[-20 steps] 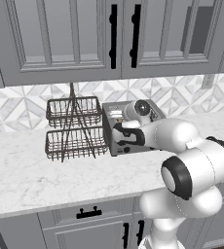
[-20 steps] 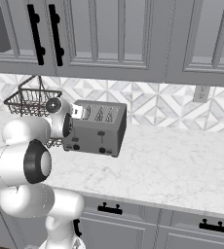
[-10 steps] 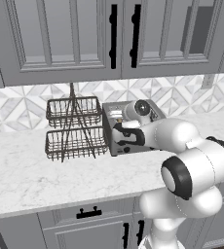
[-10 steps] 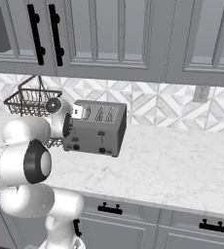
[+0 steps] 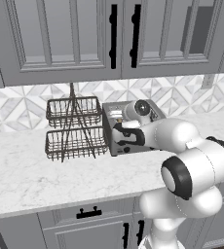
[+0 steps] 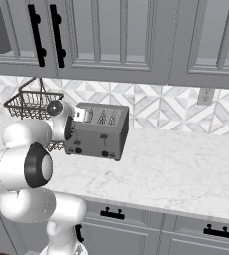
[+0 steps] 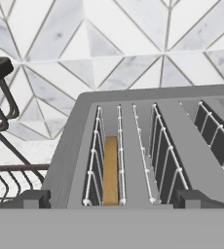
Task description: Start the toaster. Once the lever pops up, take the bread to the plate on the dining counter.
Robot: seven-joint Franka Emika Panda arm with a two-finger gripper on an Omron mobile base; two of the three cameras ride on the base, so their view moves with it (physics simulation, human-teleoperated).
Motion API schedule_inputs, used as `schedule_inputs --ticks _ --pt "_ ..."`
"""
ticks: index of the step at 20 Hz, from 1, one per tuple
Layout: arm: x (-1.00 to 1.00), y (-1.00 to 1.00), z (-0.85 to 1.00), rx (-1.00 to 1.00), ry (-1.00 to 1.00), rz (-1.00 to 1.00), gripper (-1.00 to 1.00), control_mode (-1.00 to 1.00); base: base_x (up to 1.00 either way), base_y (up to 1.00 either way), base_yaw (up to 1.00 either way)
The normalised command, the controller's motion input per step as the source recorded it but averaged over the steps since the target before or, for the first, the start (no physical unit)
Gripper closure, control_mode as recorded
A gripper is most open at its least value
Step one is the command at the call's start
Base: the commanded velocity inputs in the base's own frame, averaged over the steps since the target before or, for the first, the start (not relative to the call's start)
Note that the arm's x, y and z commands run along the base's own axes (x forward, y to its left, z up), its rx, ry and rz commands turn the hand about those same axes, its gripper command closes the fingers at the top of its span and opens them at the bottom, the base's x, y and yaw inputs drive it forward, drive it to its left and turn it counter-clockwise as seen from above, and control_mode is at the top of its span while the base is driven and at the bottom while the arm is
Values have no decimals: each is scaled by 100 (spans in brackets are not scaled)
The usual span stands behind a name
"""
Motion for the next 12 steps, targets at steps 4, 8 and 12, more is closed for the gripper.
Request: schedule_inputs --ticks 4,8,12 --pt "0 0 0 0 0 0 -100 -100 0 0 0" --pt "0 0 0 0 0 0 -100 -100 0 0 0" --pt "0 0 0 0 0 0 -100 -100 0 0 0"
